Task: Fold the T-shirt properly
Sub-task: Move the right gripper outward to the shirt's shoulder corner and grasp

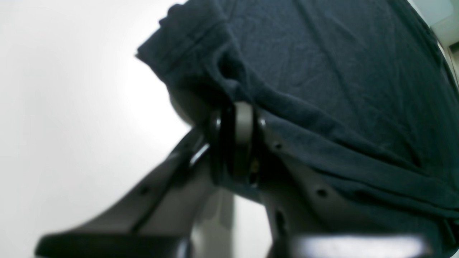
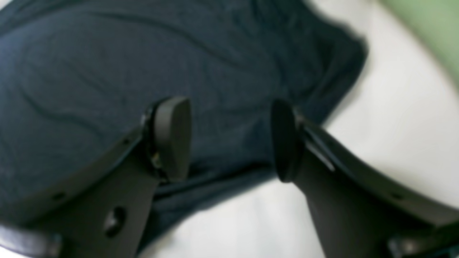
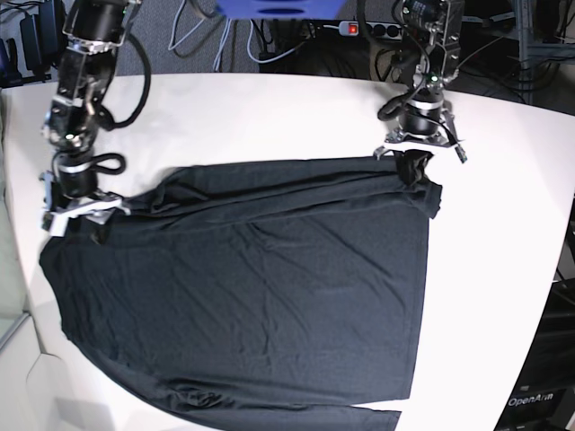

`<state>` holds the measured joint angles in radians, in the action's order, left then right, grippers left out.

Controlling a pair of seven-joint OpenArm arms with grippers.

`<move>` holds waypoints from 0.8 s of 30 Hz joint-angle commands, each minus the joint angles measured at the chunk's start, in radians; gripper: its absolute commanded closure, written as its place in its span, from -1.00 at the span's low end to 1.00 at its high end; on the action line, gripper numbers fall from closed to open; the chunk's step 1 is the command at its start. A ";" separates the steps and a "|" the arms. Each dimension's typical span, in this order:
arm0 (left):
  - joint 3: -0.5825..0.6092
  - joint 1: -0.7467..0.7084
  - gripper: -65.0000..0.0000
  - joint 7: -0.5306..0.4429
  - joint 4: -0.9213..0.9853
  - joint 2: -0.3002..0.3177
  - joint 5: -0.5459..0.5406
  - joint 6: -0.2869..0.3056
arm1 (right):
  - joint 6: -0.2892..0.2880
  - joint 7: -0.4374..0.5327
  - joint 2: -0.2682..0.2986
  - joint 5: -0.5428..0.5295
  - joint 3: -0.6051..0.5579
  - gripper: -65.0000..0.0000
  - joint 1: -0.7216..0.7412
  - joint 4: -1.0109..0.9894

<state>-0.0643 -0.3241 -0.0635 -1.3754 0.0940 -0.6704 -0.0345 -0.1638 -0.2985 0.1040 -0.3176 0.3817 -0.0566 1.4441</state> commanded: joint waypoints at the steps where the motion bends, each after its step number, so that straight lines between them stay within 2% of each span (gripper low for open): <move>1: -0.004 -0.011 0.88 0.000 -0.014 0.003 0.002 -0.008 | -0.010 -0.008 0.015 -0.044 0.035 -0.10 0.036 0.013; 4: -0.004 -0.019 0.88 0.000 -0.017 0.003 0.005 -0.008 | -0.012 -0.113 0.015 -0.139 0.132 -0.10 0.059 0.011; 9: -0.004 -0.020 0.88 0.000 -0.017 0.003 0.005 -0.006 | -0.012 -0.187 0.015 -0.256 0.236 -0.10 0.059 0.011; 15: -0.004 -0.020 0.88 0.000 -0.012 0.003 0.005 -0.005 | -0.013 -0.287 0.009 -0.269 0.262 -0.10 0.056 0.011; 18: -0.004 -0.020 0.88 0.000 -0.011 0.005 0.005 -0.005 | -0.013 -0.295 -0.019 -0.269 0.260 -0.10 0.054 0.010; 24: 0.002 -0.020 0.88 0.000 -0.009 0.031 -0.002 -0.005 | -0.015 -0.295 -0.037 -0.269 0.256 -0.10 0.053 0.008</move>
<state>-0.0624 -0.3401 -0.0677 -1.3788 0.1223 -0.6708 -0.0303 -0.1680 -0.6094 0.0605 -0.5663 0.6376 -0.0143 1.4387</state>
